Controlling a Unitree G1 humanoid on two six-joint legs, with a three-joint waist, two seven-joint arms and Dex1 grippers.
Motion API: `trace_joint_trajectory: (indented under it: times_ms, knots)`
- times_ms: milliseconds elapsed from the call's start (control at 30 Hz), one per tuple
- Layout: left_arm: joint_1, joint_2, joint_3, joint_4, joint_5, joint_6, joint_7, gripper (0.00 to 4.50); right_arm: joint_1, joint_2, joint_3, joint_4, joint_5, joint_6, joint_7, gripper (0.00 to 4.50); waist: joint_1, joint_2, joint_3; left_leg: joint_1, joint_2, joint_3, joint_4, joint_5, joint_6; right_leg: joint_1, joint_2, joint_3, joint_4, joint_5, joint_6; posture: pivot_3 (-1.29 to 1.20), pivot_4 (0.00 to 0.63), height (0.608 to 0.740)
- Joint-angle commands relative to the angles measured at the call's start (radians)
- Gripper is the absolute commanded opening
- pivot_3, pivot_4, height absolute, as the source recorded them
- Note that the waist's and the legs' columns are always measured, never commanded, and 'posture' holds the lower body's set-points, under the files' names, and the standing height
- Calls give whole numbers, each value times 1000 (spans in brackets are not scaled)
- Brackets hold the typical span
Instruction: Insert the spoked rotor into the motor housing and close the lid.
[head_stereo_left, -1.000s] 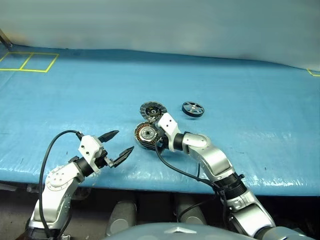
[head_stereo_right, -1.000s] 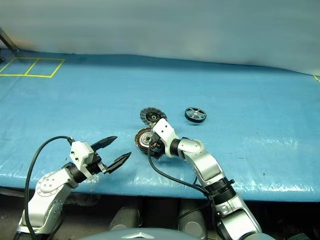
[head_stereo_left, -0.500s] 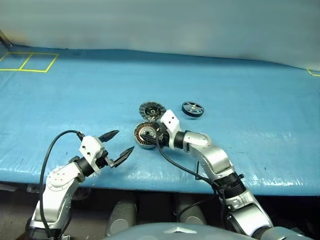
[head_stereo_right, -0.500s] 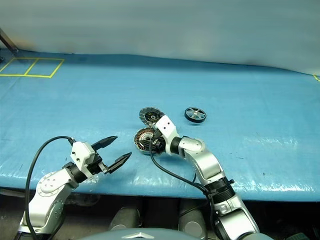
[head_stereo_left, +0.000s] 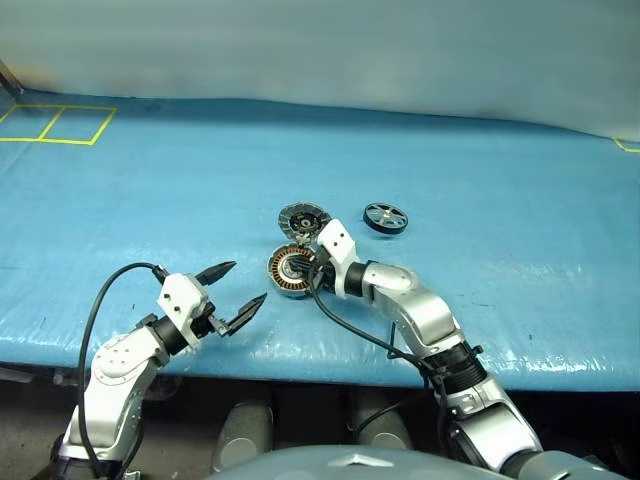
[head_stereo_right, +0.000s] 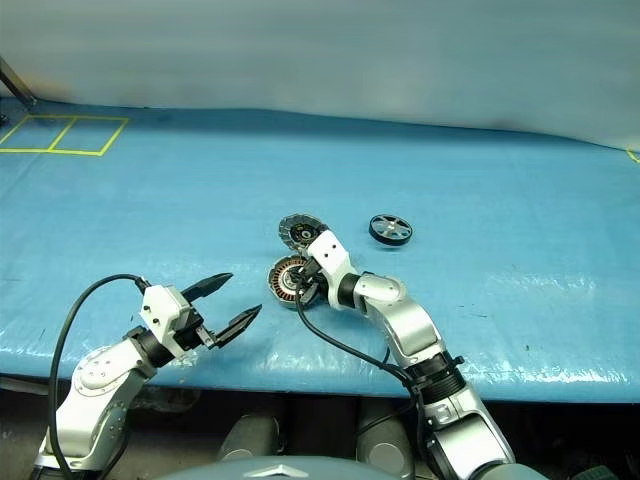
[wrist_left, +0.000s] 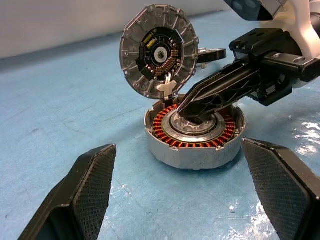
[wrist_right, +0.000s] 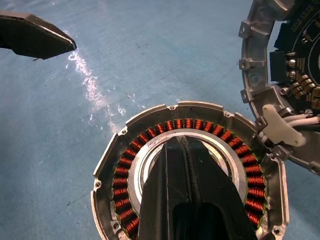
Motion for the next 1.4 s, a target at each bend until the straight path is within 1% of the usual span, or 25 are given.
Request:
trace_joint_trajectory:
  times_ms: [33,133,267,433,600,700,833,900,1033,1167,1400]
  knots:
    - [-1,-2,4,1,5,-21,3,4384,-12,-11,34,16,-50,-12,-14,28,0,0,0,0,0,0,0,0,0,0,0,0,0,0,0,0,150,740]
    - [1,-4,2,4,7,-24,5,4384,-11,-21,51,24,-86,-3,-35,28,0,0,-1,1,0,0,0,0,0,0,0,0,0,0,0,0,150,740]
    - [7,-8,-2,5,8,-26,7,4384,-7,-22,47,3,-83,10,-29,28,0,-1,-3,2,0,0,0,0,0,1,0,0,1,0,0,0,150,740]
    - [6,-10,-3,7,7,-27,9,4384,-7,-42,70,-8,-110,14,-24,28,1,-1,-4,2,0,0,0,0,0,2,0,0,0,0,0,0,150,740]
    - [4,-7,-2,8,5,-26,9,4384,1,-37,84,42,-137,32,-49,28,1,-1,-7,2,0,0,0,0,0,2,0,0,0,0,0,0,150,740]
    - [6,-6,-3,6,6,-26,9,4384,3,-30,79,91,-156,37,-82,28,1,-1,-10,4,0,0,0,0,0,4,0,0,0,0,0,0,150,740]
    - [9,-5,-3,3,4,-24,9,4384,11,-31,81,100,-150,33,-77,28,-1,-2,-11,14,1,0,0,-1,-2,13,0,0,0,-1,-1,0,150,740]
    - [10,-5,-3,3,4,-23,9,4384,12,-32,83,101,-150,30,-76,28,-1,-3,-13,14,1,0,0,-4,-6,13,0,0,0,-1,-1,0,150,740]
    - [11,-5,-3,2,4,-23,10,4384,15,-35,90,91,-148,27,-66,28,-1,-3,-14,14,2,0,0,-4,-7,12,0,0,-1,-1,-1,0,150,740]
    - [9,-5,-4,3,5,-24,10,4384,21,-44,95,75,-156,27,-65,28,0,-2,-15,14,2,0,-1,-2,-3,12,0,0,-1,-1,-1,0,150,740]
    - [5,-6,-6,4,2,-24,7,4384,34,-108,137,-11,-199,30,-46,28,2,-2,-15,13,2,0,-1,-3,-4,11,-1,-1,-2,-2,-1,0,150,740]
